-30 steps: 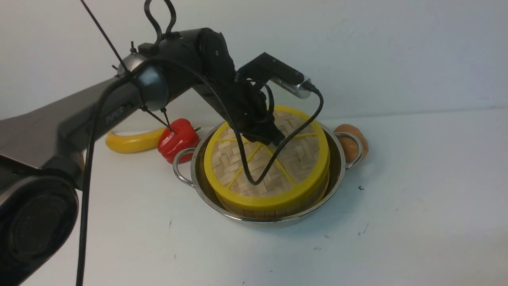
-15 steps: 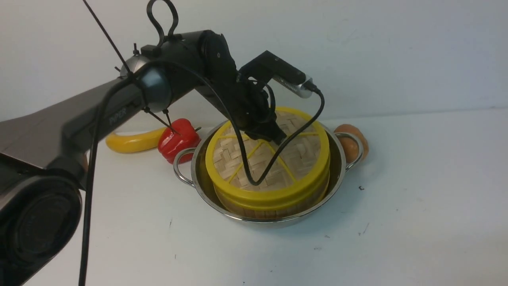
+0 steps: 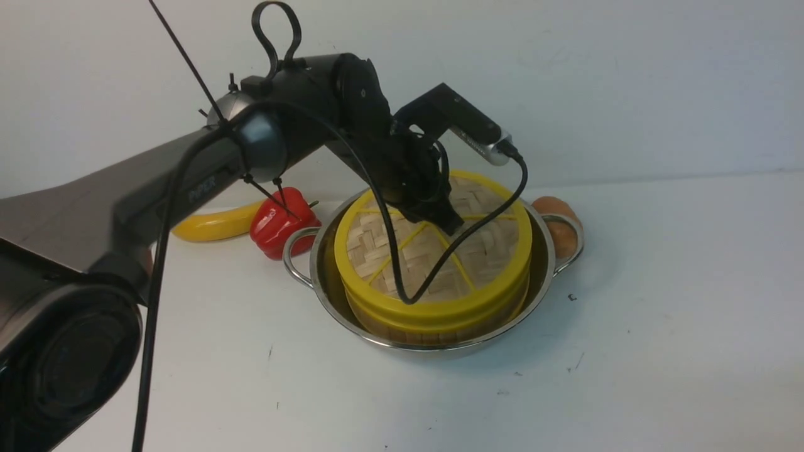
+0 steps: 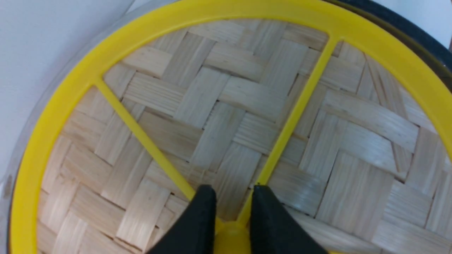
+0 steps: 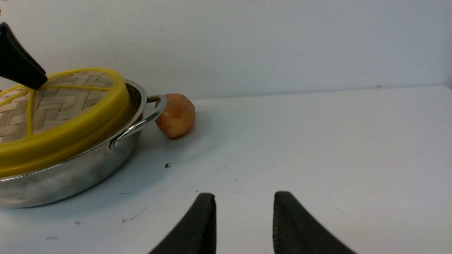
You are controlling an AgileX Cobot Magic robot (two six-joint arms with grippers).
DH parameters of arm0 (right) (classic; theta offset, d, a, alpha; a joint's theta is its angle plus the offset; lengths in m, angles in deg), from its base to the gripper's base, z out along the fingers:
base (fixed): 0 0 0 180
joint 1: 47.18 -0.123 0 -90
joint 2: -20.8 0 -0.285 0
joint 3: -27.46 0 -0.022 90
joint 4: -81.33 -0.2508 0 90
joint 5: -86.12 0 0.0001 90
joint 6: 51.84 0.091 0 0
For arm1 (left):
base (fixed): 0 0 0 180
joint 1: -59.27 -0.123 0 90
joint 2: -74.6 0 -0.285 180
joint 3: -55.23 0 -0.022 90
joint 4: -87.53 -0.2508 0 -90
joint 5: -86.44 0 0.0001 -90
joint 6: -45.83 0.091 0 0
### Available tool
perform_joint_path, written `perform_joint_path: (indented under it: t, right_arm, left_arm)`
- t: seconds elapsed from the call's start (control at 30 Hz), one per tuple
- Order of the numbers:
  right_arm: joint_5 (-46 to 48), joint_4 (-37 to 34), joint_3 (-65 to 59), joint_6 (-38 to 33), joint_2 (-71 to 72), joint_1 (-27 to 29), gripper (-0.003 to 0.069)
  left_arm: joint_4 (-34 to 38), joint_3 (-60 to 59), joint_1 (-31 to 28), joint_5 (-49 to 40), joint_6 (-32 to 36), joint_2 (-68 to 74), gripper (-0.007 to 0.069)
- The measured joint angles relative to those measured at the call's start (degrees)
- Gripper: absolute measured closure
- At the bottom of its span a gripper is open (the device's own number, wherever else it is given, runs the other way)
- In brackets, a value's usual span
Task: Place the steamer in the pot on the white table, and put the lid on the steamer.
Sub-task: 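Place the yellow bamboo steamer lid onto the steamer in the pot with the left gripper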
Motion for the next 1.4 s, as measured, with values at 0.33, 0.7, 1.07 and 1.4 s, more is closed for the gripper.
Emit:
perform_joint_path:
  t: [0.33,0.7,1.07,1.4]
  right_arm:
    - [0.00,0.00,0.00,0.05,0.00,0.00,0.0416]
    - [0.00,0.00,0.00,0.05,0.00,0.00,0.0416]
    - [0.00,0.00,0.00,0.05,0.00,0.00,0.0416]
    - [0.00,0.00,0.00,0.05,0.00,0.00,0.0416]
  left_arm:
    - [0.20,0.45,0.21,-3.81,-0.12,0.04,0.0472]
    - [0.66,1.53,0.87,-8.58,-1.74,0.04,0.0083]
    - [-5.36,2.00,1.04,-10.04,-5.76,0.04,0.0083]
    - [-11.88,3.39,3.36,-11.22,-8.58,0.78,0.0083]
